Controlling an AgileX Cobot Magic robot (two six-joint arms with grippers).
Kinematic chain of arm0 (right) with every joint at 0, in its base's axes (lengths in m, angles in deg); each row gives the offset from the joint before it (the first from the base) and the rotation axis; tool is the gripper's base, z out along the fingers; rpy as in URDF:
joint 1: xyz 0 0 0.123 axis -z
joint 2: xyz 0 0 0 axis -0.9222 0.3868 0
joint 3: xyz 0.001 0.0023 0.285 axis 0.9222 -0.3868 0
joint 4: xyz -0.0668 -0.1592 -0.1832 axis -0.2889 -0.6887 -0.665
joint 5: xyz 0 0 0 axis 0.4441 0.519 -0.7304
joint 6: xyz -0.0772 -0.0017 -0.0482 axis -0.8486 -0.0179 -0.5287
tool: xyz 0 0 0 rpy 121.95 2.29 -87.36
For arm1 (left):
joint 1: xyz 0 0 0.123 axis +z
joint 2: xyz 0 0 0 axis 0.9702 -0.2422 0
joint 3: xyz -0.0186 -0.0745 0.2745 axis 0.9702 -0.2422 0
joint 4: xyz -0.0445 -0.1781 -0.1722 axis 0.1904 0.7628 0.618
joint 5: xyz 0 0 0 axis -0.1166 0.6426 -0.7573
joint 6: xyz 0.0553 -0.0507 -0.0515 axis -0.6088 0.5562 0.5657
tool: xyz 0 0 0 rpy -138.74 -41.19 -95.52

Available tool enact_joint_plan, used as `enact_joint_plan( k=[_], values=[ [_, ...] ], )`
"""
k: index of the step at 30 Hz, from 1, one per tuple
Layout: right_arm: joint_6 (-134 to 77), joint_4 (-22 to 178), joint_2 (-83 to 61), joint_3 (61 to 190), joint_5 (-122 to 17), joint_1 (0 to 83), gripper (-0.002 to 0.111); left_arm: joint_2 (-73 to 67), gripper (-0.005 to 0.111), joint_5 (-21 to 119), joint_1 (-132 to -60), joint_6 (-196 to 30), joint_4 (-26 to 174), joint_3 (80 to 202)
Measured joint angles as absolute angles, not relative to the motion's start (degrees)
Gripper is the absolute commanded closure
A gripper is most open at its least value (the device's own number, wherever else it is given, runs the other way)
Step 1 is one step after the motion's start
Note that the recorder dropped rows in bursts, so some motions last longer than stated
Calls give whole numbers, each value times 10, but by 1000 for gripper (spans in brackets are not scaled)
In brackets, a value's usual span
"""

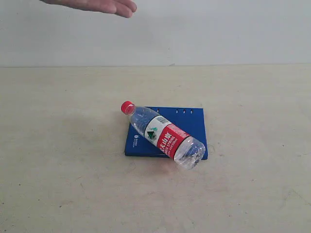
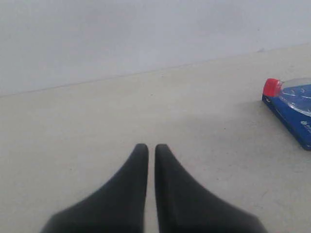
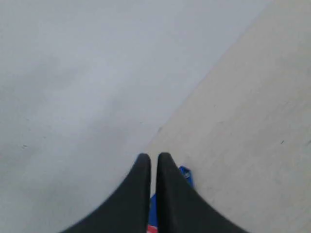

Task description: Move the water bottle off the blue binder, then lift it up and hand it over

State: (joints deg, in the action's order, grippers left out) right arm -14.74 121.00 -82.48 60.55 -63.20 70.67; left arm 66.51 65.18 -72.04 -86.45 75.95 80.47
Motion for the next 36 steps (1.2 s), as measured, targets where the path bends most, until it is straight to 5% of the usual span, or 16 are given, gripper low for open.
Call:
enact_joint_plan(
  k=[7, 11, 20, 22, 28, 36],
  values=[
    [-92, 1329, -825, 614, -575, 707, 108, 665, 102, 652, -720, -864, 759, 805],
    [-196, 1293, -799, 726, -472, 706, 108, 665, 102, 652, -720, -864, 759, 805],
    [-575, 1262, -350, 972, -934, 655, 107, 665, 102, 652, -720, -864, 759, 805],
    [-639, 1298, -253, 1006, -975, 635, 99, 665, 102, 652, -720, -864, 759, 805],
    [-818, 1361, -58, 1151, -952, 540, 49, 665, 102, 652, -720, -864, 759, 805],
    [-802, 1335, 159, 1349, -868, 432, 46, 665, 102, 652, -720, -864, 759, 805]
  ],
)
